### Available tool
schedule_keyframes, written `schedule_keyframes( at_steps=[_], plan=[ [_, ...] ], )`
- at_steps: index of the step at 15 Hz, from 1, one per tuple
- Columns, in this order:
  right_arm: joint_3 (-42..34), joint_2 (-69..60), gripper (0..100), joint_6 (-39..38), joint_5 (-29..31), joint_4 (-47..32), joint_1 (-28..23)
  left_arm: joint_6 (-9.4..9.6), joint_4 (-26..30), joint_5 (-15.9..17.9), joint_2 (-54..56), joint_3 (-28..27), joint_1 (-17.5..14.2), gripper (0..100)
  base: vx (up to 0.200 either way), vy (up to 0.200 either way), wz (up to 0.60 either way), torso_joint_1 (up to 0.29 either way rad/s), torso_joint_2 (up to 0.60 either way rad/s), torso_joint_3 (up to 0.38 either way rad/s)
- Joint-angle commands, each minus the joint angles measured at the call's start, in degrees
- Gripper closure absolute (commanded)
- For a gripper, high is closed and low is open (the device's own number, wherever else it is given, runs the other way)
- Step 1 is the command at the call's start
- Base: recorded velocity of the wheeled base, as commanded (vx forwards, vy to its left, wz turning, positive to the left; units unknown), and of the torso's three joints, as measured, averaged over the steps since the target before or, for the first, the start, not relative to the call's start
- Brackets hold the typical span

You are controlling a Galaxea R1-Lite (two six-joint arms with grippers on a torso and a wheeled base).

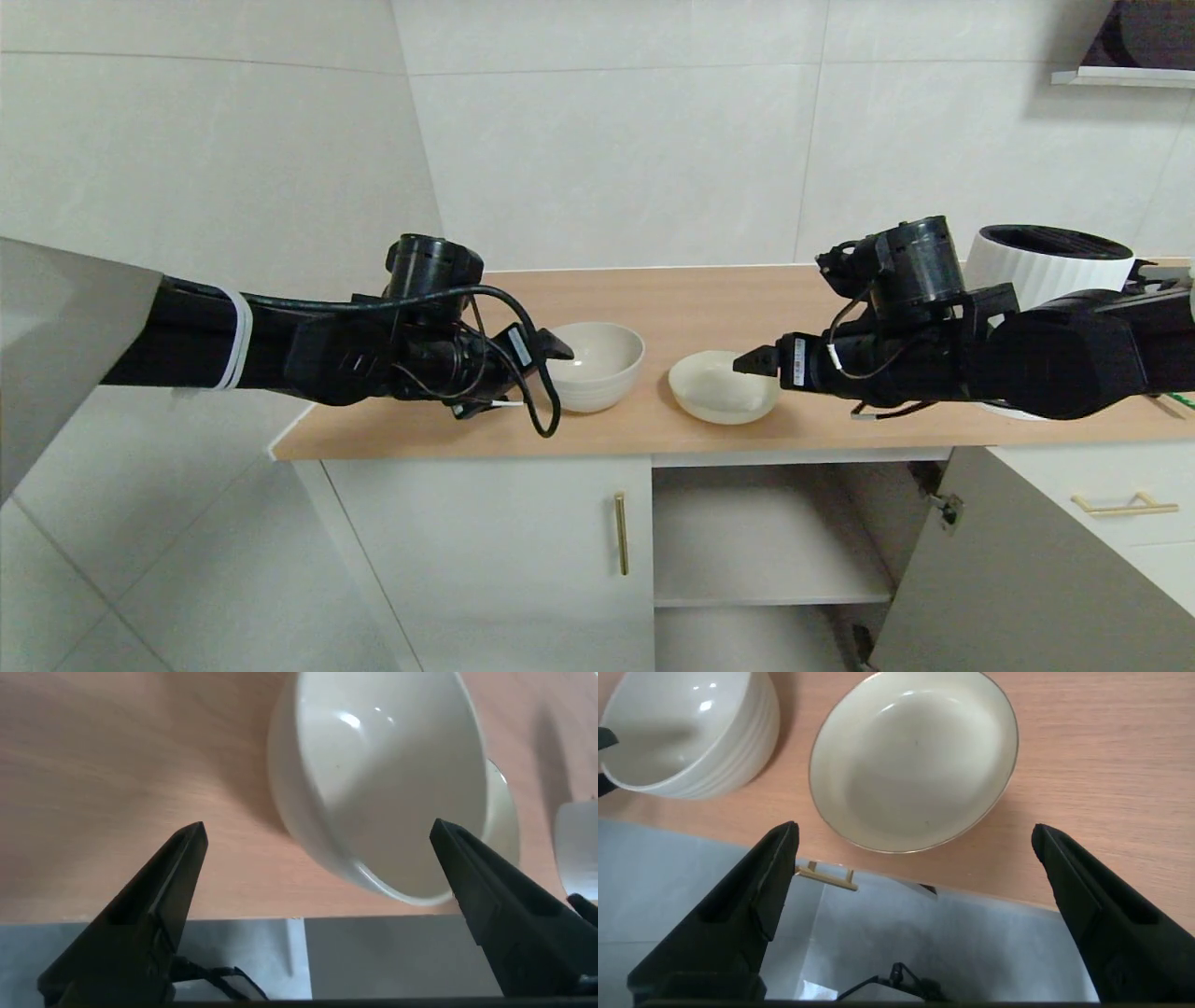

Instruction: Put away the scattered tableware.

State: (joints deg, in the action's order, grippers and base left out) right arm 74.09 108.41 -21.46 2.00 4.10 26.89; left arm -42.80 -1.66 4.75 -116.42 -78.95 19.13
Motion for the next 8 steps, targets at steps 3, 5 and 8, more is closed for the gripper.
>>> schedule_keyframes(
  at_steps=[3,5,8],
  plan=[
    [-0.1,0.0,0,0.0,-0.1,0.0,0.0,0.09,0.0,0.0,-1.0,-0.1,-0.2,0,0.0,0.0,0.0,0.0,0.0,0.0],
    [-0.1,0.0,0,0.0,-0.1,0.0,0.0,0.17,0.0,0.0,-1.4,-0.1,-0.2,100,0.0,0.0,0.0,0.0,0.0,0.0],
    [-0.1,-0.1,0,0.0,-0.1,0.0,0.0,0.09,0.0,0.0,-1.4,-0.7,-0.2,100,0.0,0.0,0.0,0.0,0.0,0.0]
  ],
)
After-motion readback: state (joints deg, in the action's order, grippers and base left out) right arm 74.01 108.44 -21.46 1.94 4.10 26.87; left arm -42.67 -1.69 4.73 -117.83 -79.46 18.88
